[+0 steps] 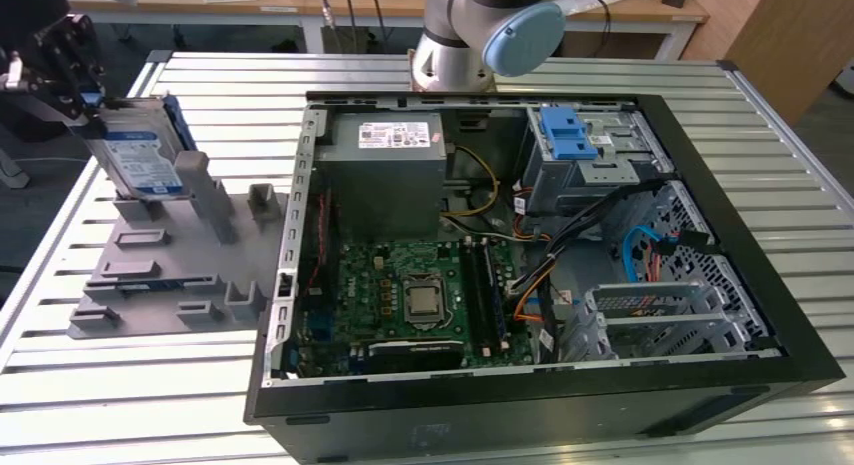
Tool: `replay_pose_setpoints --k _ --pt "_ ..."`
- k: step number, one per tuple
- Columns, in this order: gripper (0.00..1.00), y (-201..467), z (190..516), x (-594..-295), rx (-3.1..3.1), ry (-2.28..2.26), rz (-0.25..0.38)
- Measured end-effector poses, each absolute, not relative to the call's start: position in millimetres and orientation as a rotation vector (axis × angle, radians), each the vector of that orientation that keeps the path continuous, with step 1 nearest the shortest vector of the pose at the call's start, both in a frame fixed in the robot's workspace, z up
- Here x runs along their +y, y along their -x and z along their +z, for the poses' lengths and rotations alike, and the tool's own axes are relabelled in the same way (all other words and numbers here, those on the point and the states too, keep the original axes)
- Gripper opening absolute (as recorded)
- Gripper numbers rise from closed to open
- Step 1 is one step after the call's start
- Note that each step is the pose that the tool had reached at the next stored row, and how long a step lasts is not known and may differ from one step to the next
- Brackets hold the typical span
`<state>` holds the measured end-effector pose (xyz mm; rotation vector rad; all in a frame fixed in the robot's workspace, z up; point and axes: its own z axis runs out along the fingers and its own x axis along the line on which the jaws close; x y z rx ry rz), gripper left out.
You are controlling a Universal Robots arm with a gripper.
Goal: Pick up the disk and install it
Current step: 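Pick up the disk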
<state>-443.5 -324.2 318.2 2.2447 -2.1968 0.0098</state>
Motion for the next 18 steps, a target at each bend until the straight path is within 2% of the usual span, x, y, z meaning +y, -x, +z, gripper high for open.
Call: replay_pose_setpoints --k 18 --pt "0.36 443.5 330.7 -324.2 -2.197 -2.245 0.01"
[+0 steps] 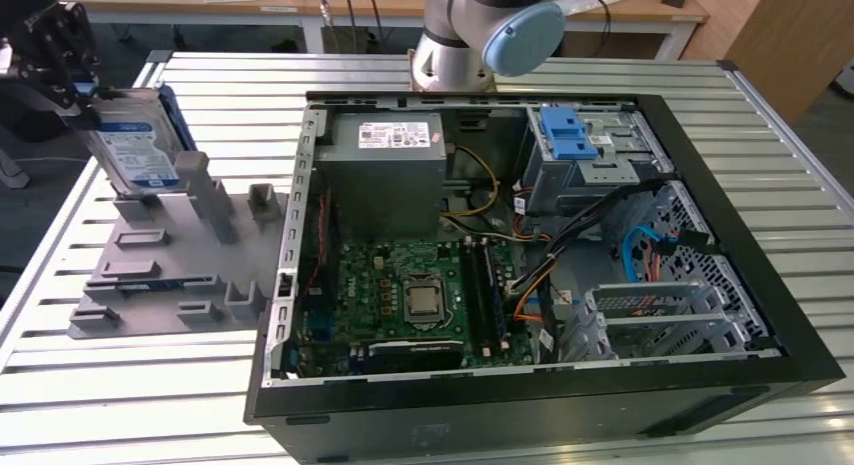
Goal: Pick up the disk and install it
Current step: 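Pick up the disk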
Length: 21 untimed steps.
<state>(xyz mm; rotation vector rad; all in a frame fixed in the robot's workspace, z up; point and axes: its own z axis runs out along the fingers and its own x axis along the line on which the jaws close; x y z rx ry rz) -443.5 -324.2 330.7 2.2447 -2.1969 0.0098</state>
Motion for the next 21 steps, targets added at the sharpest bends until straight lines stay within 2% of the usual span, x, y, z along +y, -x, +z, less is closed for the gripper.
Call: replay_pose_setpoints --k 21 --pt "0.36 443.5 349.4 -324.2 -2.197 -2.245 0.01"
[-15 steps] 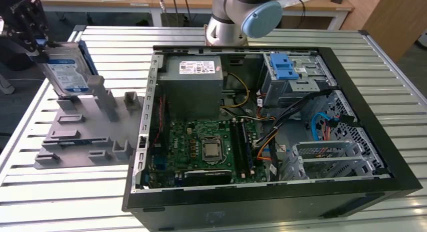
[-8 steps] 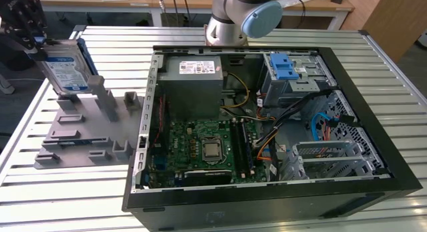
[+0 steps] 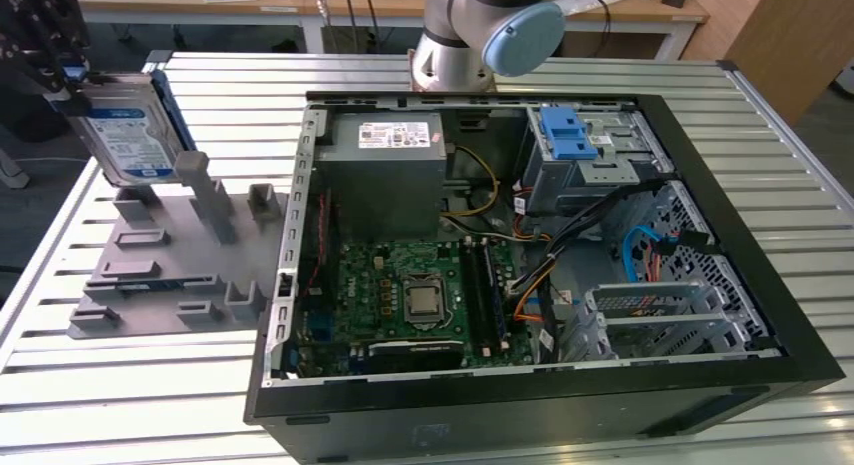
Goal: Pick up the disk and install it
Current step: 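Pick up the disk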
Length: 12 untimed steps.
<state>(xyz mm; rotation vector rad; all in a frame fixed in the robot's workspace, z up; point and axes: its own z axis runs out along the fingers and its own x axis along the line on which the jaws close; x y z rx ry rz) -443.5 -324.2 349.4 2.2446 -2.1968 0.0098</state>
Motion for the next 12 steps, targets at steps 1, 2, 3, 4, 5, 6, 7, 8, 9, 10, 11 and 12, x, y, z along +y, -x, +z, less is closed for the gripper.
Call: replay_pose_setpoints --k 1,2,3,4,5,6,7,8,9,10,11,12 --pt "0.36 443.5 350.2 -324.2 -2.197 -2.245 0.01" --pt "0.36 443.5 351.0 -324.2 -2.197 -2.245 0.01" --pt "0.36 443.5 351.8 -324.2 -2.197 -2.245 0.01" --pt "0.36 443.5 352.7 -324.2 -2.197 -2.245 0.01" --pt "0.36 443.5 353.6 -324.2 -2.197 -2.245 0.01" --pt "0.36 443.5 354.5 -324.2 -2.197 -2.245 0.01" --pt "0.36 443.5 355.5 -324.2 -2.197 -2.245 0.01" --pt "0.36 443.5 356.5 -324.2 -2.197 -2.245 0.01" --pt "0.36 443.5 357.5 -324.2 -2.197 -2.245 0.01" --pt "0.36 443.5 358.5 -324.2 -2.197 -2.245 0.01" --pt "0.36 443.5 359.6 -324.2 -2.197 -2.245 0.01" --pt "0.36 443.5 360.8 -324.2 -2.197 -2.245 0.01"
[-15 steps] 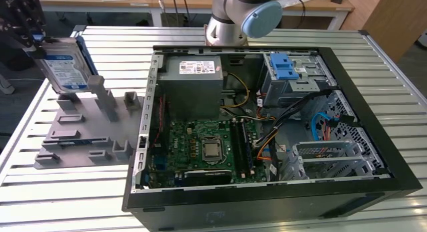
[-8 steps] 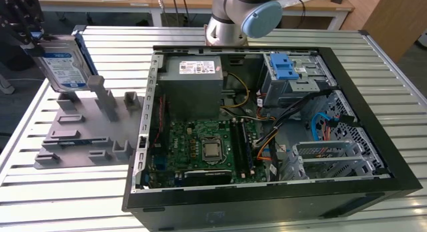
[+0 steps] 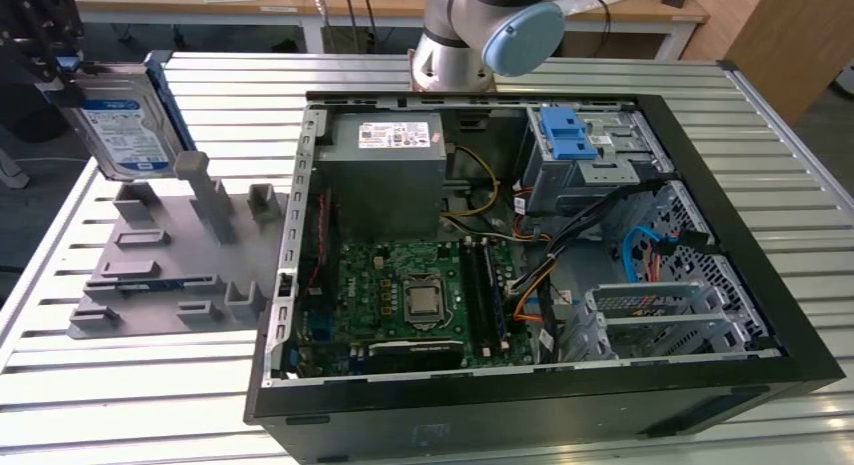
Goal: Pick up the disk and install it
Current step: 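Pick up the disk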
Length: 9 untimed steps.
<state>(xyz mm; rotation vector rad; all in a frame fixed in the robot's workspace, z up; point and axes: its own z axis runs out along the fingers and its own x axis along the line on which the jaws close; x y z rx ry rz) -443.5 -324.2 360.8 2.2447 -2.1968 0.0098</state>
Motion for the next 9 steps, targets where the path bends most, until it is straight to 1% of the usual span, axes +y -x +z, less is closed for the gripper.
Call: replay_pose_setpoints --k 9 --pt "0.36 443.5 371.7 -324.2 -2.197 -2.245 0.01"
